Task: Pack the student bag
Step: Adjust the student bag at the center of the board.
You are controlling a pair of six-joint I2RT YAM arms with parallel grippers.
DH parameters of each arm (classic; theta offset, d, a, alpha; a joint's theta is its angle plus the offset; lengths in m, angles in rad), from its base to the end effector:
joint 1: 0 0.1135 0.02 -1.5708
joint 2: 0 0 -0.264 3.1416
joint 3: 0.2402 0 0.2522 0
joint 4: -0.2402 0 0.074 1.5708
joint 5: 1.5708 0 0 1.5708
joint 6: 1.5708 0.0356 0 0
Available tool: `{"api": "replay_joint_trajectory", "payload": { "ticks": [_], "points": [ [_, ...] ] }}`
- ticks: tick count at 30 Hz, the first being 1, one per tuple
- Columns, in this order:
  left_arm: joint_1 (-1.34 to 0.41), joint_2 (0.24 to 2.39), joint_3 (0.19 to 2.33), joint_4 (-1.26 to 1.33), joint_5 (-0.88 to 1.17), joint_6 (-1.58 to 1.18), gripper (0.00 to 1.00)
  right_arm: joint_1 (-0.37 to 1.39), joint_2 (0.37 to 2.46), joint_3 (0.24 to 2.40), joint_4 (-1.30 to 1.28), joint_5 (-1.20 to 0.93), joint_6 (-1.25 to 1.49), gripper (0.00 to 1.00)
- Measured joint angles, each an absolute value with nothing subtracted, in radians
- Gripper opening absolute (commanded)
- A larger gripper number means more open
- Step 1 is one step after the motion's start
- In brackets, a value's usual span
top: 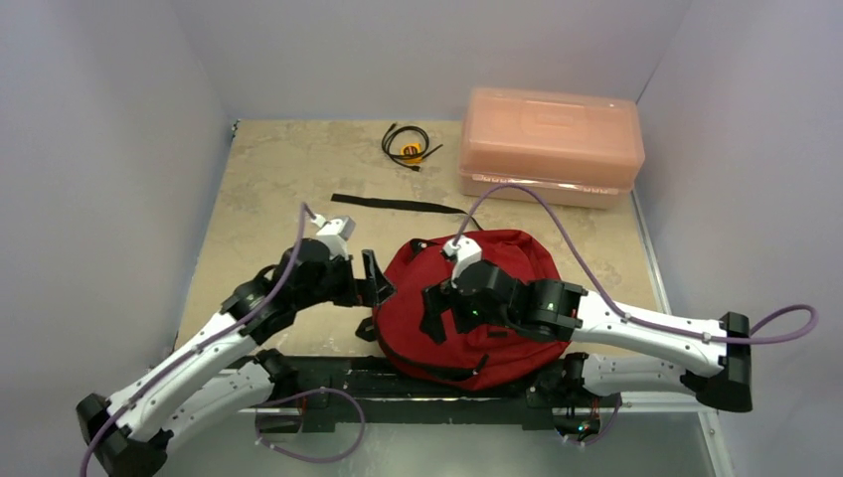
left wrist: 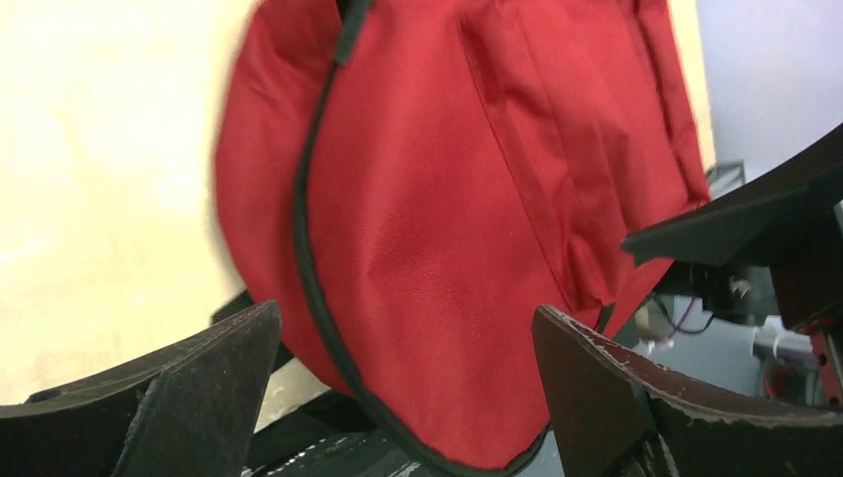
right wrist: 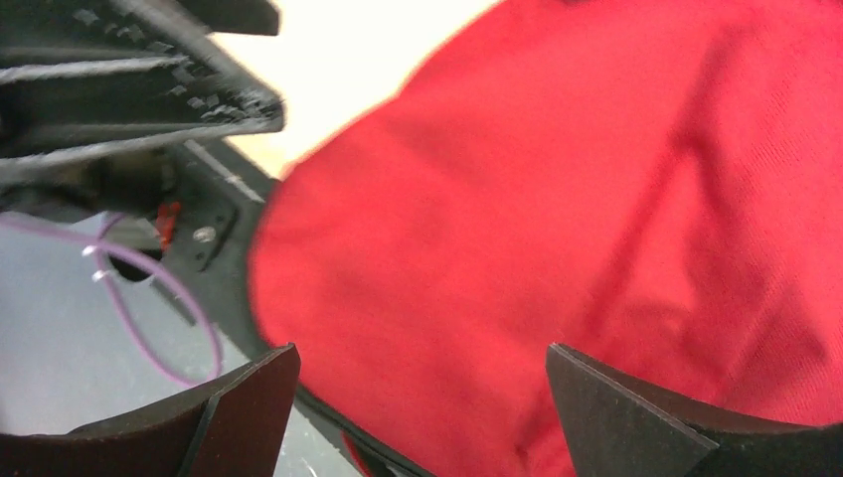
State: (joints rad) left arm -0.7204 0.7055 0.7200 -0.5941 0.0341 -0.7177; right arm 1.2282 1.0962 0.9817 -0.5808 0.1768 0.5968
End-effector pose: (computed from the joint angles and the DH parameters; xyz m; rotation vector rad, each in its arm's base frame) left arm 0.1155 -0.1030 0.2882 0.0241 2.2806 -0.8413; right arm 0.0843 0.2176 0.3101 -0.6422 2.2828 0.7487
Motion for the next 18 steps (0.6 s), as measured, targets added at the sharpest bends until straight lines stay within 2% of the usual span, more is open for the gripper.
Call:
{"api": "replay_joint_trajectory", "payload": {
  "ticks": [2,4,8,10,12,15,18],
  "points": [
    [-0.72,0.797,0.693,-0.532,0.106,-0.722,0.94,1.214,1.038,0.905,-0.604,0.22,0.699,0.99],
    [-0.72,0.896,0.641,-0.449,0.17,-0.741,0.83,1.198,0.998,0.83,-0.632,0.247,0.776,0.99],
    [-0.72,1.052,0.545,-0.336,0.245,-0.787,0.48,1.122,0.955,0.718,-0.665,0.298,0.871,0.98],
    [-0.72,1.128,0.546,-0.289,0.26,-0.796,0.38,1.069,0.952,0.706,-0.645,0.323,0.878,0.97],
    [-0.72,1.197,0.575,-0.262,0.264,-0.797,0.21,1.01,0.957,0.698,-0.599,0.346,0.866,0.95],
    [-0.718,1.317,0.665,-0.24,0.263,-0.787,0.15,0.888,0.991,0.69,-0.511,0.348,0.8,0.93],
    [-0.7,1.4,0.769,-0.246,0.253,-0.762,0.14,0.81,1.063,0.721,-0.485,0.351,0.711,0.94]
  ]
}}
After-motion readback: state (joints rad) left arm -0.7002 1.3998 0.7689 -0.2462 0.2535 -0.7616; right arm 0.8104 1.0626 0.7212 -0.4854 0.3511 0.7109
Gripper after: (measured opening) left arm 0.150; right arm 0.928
